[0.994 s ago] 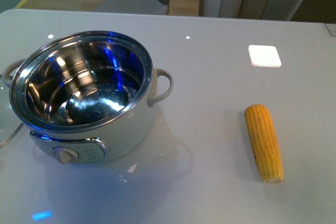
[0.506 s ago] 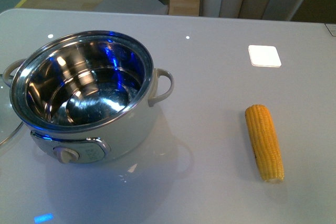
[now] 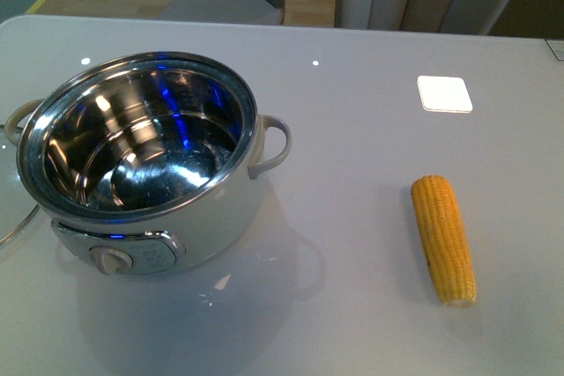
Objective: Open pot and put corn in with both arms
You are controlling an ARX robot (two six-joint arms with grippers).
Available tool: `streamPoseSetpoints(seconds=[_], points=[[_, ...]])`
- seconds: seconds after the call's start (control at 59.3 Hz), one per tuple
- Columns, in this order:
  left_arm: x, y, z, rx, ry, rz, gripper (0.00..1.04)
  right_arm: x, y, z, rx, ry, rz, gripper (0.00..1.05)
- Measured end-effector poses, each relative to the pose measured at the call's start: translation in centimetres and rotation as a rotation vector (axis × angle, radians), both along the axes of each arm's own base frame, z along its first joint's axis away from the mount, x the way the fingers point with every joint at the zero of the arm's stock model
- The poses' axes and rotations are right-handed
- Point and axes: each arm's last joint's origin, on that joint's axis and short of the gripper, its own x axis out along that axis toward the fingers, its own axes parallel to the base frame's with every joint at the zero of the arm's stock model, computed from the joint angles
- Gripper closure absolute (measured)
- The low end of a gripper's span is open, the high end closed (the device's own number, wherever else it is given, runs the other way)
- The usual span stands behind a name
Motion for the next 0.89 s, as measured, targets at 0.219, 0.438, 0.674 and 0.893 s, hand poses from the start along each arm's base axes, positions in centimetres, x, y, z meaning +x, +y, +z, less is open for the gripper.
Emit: streamPoseSetpoints(seconds=[0.219, 0.438, 0.674, 0.893], points=[[-4.2, -6.6, 0.2, 0.116, -0.026, -0.082, 0.59, 0.0, 0.0, 0.0, 0.000, 0.000, 0.000, 0.09], [-5.5, -9.2, -0.5, 0.131, -0.031, -0.084, 0.98, 0.0, 0.0, 0.0, 0.000, 0.000, 0.002, 0.09], [-6.6, -10.8, -1.0, 0.141, -0.054, -0.092, 1.01, 0.0, 0.0, 0.0, 0.000, 0.000, 0.001, 0.09], [-7.3, -11.7, -1.2, 0.142, -0.058, -0.086, 1.01, 0.0, 0.0, 0.0, 0.000, 0.000, 0.001, 0.09]])
